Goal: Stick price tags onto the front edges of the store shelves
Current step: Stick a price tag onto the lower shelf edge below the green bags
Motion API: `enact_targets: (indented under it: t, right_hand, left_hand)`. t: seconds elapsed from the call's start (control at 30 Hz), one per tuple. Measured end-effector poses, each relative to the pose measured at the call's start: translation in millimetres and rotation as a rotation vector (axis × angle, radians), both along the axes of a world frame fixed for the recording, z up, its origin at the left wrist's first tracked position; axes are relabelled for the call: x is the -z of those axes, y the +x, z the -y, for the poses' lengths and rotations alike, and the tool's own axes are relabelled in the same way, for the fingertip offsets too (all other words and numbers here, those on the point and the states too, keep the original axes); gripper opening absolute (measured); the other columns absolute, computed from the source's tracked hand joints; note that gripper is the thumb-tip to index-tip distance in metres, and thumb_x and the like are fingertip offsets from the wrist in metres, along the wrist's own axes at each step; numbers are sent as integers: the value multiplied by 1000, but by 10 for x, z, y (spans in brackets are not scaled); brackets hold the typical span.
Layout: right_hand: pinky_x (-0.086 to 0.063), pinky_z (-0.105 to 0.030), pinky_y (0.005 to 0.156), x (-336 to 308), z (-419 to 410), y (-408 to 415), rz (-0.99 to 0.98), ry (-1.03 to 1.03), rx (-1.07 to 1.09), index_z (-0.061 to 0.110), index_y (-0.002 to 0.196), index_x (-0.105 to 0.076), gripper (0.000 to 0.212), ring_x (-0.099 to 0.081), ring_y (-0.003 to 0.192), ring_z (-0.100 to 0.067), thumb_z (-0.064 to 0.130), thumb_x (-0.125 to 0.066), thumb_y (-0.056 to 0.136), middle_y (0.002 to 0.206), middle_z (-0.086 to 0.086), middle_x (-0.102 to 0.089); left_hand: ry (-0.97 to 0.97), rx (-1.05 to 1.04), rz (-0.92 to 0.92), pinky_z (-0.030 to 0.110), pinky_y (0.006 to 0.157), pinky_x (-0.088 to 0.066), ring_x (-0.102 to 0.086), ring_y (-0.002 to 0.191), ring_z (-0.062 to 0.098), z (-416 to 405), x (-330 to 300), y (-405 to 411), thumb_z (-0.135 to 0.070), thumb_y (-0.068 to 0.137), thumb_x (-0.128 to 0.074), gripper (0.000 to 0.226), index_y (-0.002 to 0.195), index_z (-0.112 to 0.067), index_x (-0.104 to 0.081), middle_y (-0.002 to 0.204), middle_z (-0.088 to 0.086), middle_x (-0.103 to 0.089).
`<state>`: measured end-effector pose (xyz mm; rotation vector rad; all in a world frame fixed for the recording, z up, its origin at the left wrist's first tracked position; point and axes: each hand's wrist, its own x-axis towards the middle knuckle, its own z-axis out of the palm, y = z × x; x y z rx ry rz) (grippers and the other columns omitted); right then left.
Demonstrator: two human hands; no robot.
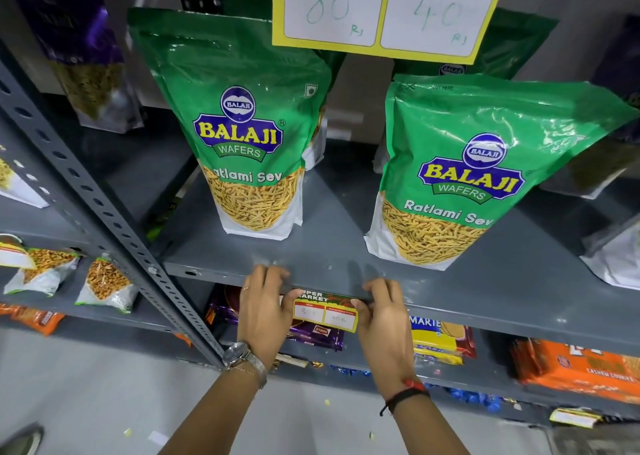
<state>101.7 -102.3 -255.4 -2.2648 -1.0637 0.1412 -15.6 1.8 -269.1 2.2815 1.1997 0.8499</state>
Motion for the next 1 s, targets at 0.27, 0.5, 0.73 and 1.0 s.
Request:
enact_targets:
  t: [0.27, 0.5, 0.73, 1.0]
  right_hand:
    - [-55, -32, 46, 71, -9, 96, 381, -172, -119, 6, 86, -70, 52, -64, 58, -28, 3, -90, 39, 80, -9, -74]
    - [-54, -30, 49, 63, 54, 134, 403, -131, -155, 9, 92, -69, 54, -63, 60, -24, 7, -90, 42, 83, -6, -74]
    - [-32, -28, 78, 141, 595, 755, 566, 2, -304, 20, 116, -55, 47, -55, 91, -19, 12, -68, 71, 108, 3, -69]
    - [-28, -36, 95, -48, 1938, 2123, 652, -7, -245, 14, 115, -56, 39, -59, 108, -22, 20, -39, 81, 120, -4, -65]
  left_hand:
    - [309, 230, -266, 38, 82, -51, -67, 73, 31, -208, 48, -1, 1, 62, -76, 24, 83, -6, -67, 79, 11, -71]
    - [297, 254, -368, 49, 70, -55, -65, 65, 33, -181, -78, 0, 4, 54, -81, 32, 80, -6, -66, 74, 11, -69]
    - [340, 201, -338, 40, 91, -34, -65, 84, 31, 178, -160, 231, -32, 89, -35, 38, 92, -7, -63, 92, 13, -71]
    - [368, 254, -107, 39, 96, -27, -40, 111, 24, 1534, -267, 1592, -36, 96, -15, 45, 114, -11, -48, 115, 17, -63]
